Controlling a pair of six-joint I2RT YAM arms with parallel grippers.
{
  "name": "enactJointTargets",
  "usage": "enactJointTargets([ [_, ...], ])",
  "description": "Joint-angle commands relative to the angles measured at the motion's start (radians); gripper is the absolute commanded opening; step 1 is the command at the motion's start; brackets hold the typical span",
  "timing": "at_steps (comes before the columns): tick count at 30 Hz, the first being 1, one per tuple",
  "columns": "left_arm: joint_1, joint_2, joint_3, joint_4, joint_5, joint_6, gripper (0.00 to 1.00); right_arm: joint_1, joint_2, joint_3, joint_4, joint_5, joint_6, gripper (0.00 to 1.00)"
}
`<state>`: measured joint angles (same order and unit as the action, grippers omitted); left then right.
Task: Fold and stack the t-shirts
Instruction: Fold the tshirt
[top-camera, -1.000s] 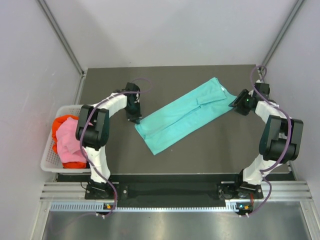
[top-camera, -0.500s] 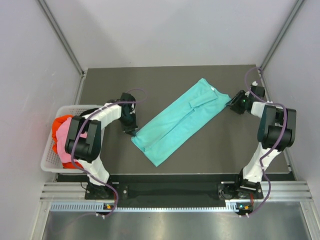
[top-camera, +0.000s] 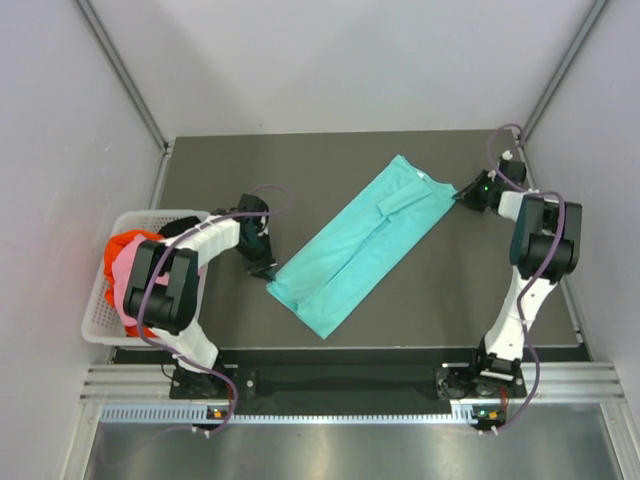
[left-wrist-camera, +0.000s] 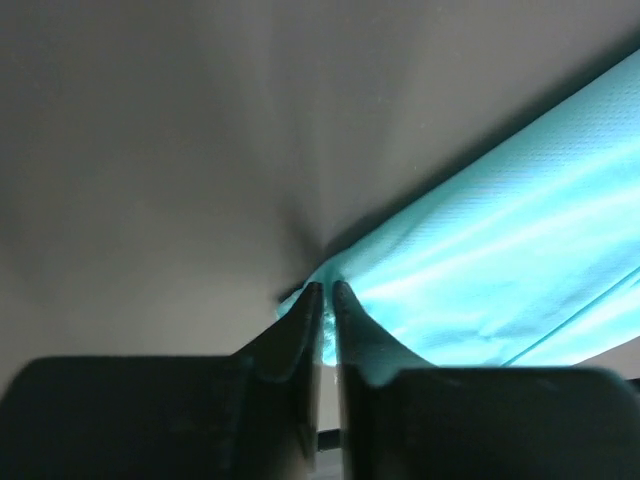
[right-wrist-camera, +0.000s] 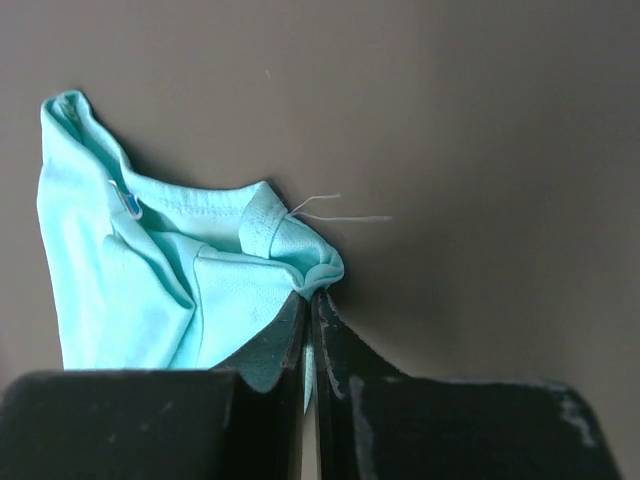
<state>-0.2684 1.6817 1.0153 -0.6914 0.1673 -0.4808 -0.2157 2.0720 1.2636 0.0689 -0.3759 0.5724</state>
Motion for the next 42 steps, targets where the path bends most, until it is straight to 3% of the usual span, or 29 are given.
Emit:
enactJointTargets([
  [1, -0.011, -0.030, 0.003, 0.018, 0.009, -0.031, 0.18, 0.010, 0.060, 0.130, -0.015, 0.015, -0.017, 0.00],
  [2, -0.017, -0.036, 0.009, 0.016, 0.011, -0.041, 0.25, 0.010, 0.075, 0.157, -0.030, 0.015, -0.022, 0.00],
  [6, -0.026, -0.045, 0.060, 0.006, 0.026, -0.053, 0.35, 0.016, 0.170, 0.322, -0.098, 0.006, -0.046, 0.00],
  [10, -0.032, -0.013, 0.126, 0.007, 0.055, -0.038, 0.38, 0.019, 0.324, 0.592, -0.202, -0.030, -0.071, 0.01],
  [14, -0.037, 0.035, 0.169, 0.055, 0.165, 0.013, 0.39, 0.022, 0.405, 0.752, -0.267, -0.034, -0.089, 0.03],
  [17, -0.057, 0.088, 0.195, 0.069, 0.213, 0.037, 0.40, 0.024, 0.422, 0.803, -0.273, -0.029, -0.089, 0.09],
  [18, -0.064, 0.098, 0.200, 0.072, 0.218, 0.044, 0.40, 0.024, 0.418, 0.809, -0.277, -0.029, -0.088, 0.19],
  [20, -0.095, 0.124, 0.207, 0.085, 0.221, 0.060, 0.41, 0.022, 0.404, 0.809, -0.305, -0.029, -0.091, 0.25],
  [21, -0.106, 0.130, 0.210, 0.089, 0.210, 0.061, 0.41, 0.022, 0.377, 0.798, -0.314, -0.029, -0.092, 0.33],
  [24, -0.143, 0.160, 0.220, 0.079, 0.158, 0.067, 0.42, 0.021, 0.273, 0.702, -0.345, -0.008, -0.100, 0.41],
  [32, -0.180, 0.191, 0.169, 0.127, 0.124, 0.027, 0.39, 0.022, -0.059, 0.321, -0.348, 0.034, -0.080, 0.45],
  [33, -0.183, 0.184, 0.155, 0.133, 0.124, 0.022, 0.36, 0.024, -0.123, 0.265, -0.360, 0.032, -0.085, 0.45],
  [35, -0.189, 0.158, 0.111, 0.153, 0.121, -0.004, 0.15, 0.030, -0.183, 0.212, -0.380, 0.049, -0.086, 0.45],
  [38, -0.207, 0.107, 0.042, 0.174, 0.115, -0.047, 0.00, 0.044, -0.291, 0.102, -0.397, 0.046, -0.086, 0.45],
  [42, -0.261, -0.011, -0.069, 0.205, 0.078, -0.110, 0.00, 0.090, -0.378, -0.039, -0.365, 0.026, -0.117, 0.46],
])
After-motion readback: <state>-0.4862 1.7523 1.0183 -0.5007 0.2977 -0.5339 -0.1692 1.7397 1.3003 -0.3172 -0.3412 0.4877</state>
